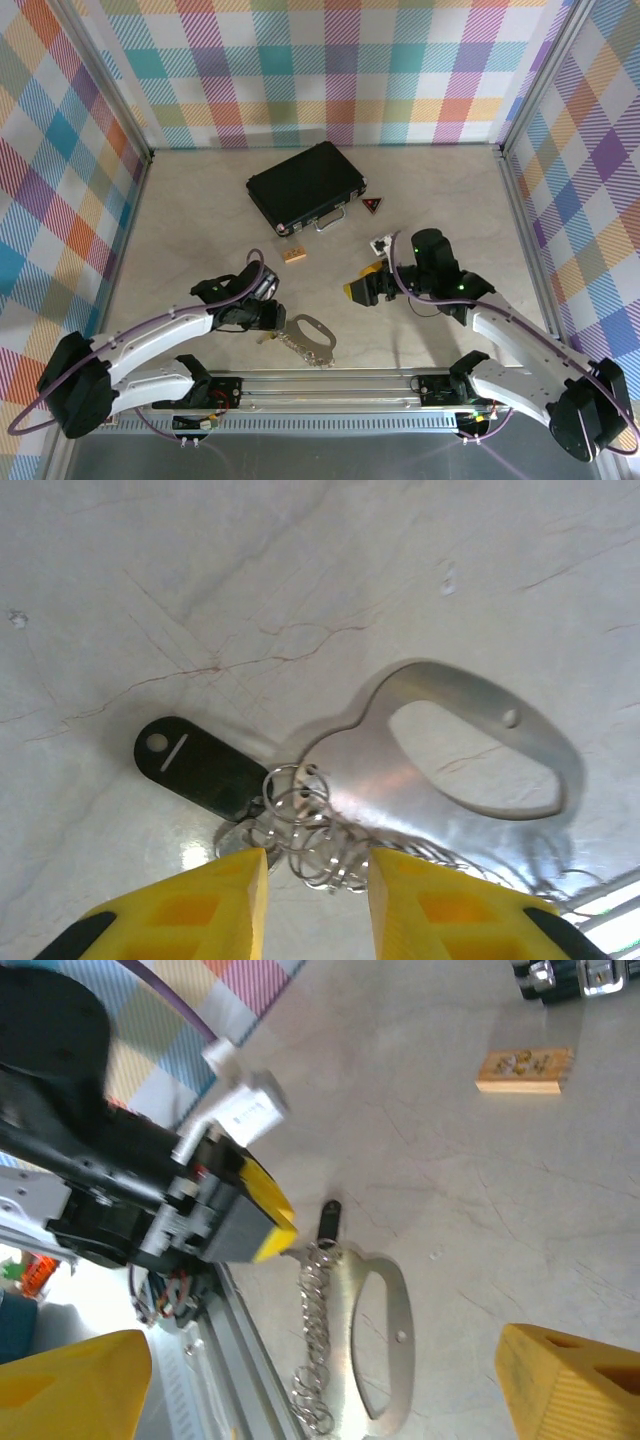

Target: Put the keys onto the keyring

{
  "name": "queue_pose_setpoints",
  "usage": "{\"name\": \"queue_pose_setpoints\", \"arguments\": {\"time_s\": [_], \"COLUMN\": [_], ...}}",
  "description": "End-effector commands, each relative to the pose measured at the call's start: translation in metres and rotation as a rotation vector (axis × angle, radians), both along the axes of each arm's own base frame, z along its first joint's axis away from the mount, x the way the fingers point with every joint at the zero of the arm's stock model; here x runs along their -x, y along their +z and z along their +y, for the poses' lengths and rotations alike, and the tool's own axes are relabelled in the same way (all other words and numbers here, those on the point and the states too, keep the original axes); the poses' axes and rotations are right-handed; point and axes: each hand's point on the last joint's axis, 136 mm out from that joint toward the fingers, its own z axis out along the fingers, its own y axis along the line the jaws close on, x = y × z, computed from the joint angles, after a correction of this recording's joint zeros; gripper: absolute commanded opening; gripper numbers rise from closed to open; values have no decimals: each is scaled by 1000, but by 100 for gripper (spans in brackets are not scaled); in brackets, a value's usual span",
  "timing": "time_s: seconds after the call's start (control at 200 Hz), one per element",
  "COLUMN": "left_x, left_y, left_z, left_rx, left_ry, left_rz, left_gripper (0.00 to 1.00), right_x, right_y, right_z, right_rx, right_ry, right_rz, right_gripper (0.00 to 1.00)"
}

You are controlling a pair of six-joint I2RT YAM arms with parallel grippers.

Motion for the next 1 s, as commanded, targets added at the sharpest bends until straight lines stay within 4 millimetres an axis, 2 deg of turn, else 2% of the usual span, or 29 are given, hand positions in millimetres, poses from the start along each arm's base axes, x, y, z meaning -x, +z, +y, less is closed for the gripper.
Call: {"name": "queue_pose_setpoints", "arguments": {"time_s": [0.0, 0.1, 0.25, 0.535, 0.7, 0.835, 0.995], "left_x": [-9, -18, -31, -67, -94, -117, -127], "left_y": [28, 48, 73, 110, 120, 126, 123], "left_z": [-2, 3, 8, 39, 55, 75, 78], "left_rx": [122, 206, 268, 415, 476, 551, 562], "left_ry": [79, 128, 154, 278, 343, 410, 394], "left_rz": [-6, -15, -36, -101, -168, -214, -218], "left_gripper": [33, 33, 33, 32, 32, 32, 32], "right_x": [4, 7, -1, -6, 1, 13, 25], "right_y": [4, -3, -16, -63, -85, -103, -119], "right_z": [10, 29, 58, 111, 136, 147, 156], "right_rx": [55, 120, 155, 258, 324, 375, 415], "right_ry": [71, 146, 219, 393, 501, 575, 635], "right_rz": [-83, -140, -163, -143, -140, -151, -131], "right_gripper": [88, 87, 84, 73, 64, 54, 50]}}
